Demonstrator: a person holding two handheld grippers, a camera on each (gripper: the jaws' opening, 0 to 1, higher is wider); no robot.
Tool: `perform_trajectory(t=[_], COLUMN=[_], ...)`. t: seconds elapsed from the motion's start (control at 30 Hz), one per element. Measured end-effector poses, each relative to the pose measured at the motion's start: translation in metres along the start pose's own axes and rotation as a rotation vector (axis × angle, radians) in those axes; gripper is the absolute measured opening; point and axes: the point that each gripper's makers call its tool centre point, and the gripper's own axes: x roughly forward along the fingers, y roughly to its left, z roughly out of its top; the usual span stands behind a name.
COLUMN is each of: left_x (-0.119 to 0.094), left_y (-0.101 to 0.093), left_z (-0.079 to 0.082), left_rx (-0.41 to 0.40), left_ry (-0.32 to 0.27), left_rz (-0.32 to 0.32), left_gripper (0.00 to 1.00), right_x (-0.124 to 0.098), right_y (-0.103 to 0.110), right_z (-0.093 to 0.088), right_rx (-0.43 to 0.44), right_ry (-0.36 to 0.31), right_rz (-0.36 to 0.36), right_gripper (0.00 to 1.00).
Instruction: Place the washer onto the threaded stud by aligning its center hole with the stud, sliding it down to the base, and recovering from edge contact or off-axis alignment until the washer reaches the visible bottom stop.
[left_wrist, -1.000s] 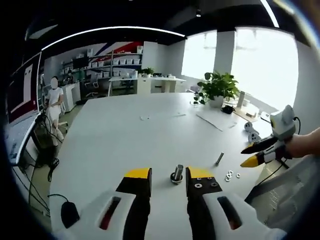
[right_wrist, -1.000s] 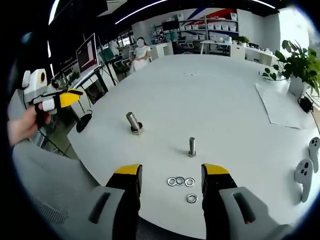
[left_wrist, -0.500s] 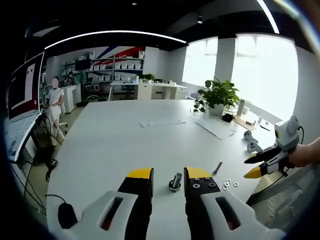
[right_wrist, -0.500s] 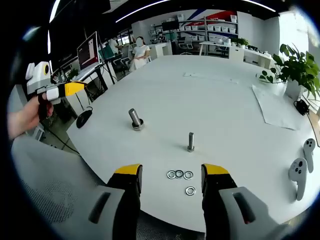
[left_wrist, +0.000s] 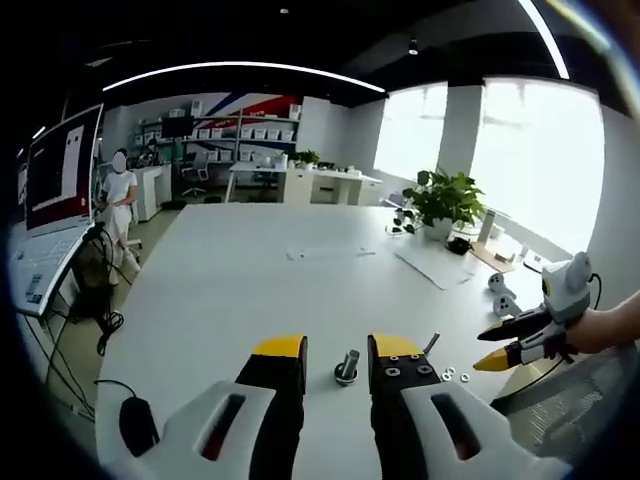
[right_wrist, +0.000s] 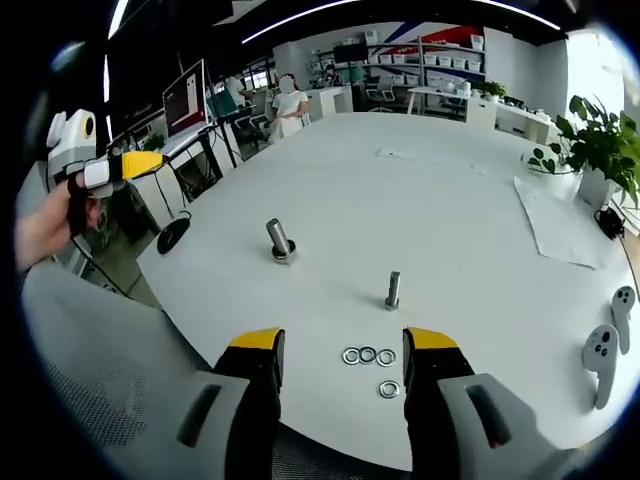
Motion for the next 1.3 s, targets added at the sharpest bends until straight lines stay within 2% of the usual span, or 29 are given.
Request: perform_trajectory(t=[0.1, 0.23, 0.47, 0.73, 0.93, 1.3], left_x=[0.002, 0.003, 0.003, 0.006, 0.008, 0.013], left_y=[0.0, 0.002, 0.001, -0.009, -0.016, -0.025], left_z=[-0.001, -0.004, -0.006, -0.01, -0.021, -0.044], left_rx=[0.055, 0.03, 0.052, 0.086, 0.133, 0.151], left_ry=[-0.004, -0.004, 0.004, 0.015, 0.056, 0.156], left_rz=[-0.007, -0.007, -0.02, -0.051, -0.067, -0.115], left_gripper=[0.22, 0.22, 0.23, 0.23, 0.24, 0.26], right_x=[0.0, 0.001, 0.001, 0.001, 0.004, 0.005], right_y=[-0.002, -0.003, -0.002, -0.002, 0.0, -0.004], right_z=[0.0, -0.003, -0.005, -0.011, -0.012, -0.018], right_rx=[0.002, -0.007, -0.008, -0.001, 0.008, 0.023], right_ry=[-0.005, 0.003, 0.009, 0.023, 0.022, 0.041], right_rz=[-0.004, -0.001, 0.003, 0.01, 0.017, 0.009], right_gripper=[0.5, 0.5, 0.5, 0.5, 0.5, 0.5])
